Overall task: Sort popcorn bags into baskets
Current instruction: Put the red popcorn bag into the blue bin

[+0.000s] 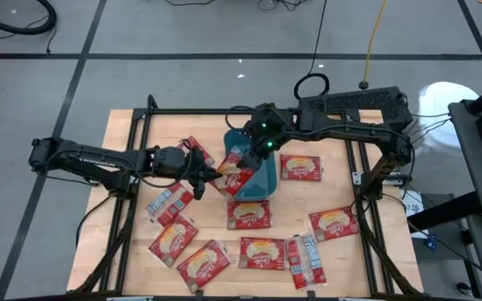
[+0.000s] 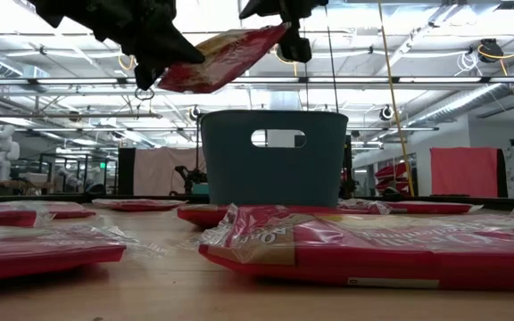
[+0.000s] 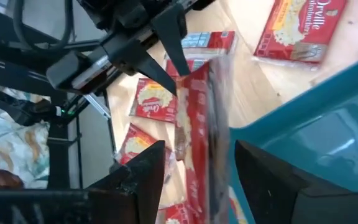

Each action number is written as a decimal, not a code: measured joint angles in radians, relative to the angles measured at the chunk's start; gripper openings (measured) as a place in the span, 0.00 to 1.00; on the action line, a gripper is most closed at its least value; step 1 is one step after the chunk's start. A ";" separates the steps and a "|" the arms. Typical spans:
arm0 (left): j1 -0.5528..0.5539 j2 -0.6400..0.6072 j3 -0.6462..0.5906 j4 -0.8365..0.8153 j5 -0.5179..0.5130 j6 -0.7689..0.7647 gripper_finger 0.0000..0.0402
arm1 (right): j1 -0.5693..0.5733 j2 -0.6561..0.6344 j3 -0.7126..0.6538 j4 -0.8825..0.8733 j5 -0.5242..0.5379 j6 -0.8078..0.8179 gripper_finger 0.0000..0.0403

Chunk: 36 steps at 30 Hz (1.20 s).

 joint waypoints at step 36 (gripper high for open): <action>0.031 -0.078 0.003 0.064 -0.332 -0.139 0.75 | -0.106 -0.010 -0.030 0.020 -0.030 -0.029 0.04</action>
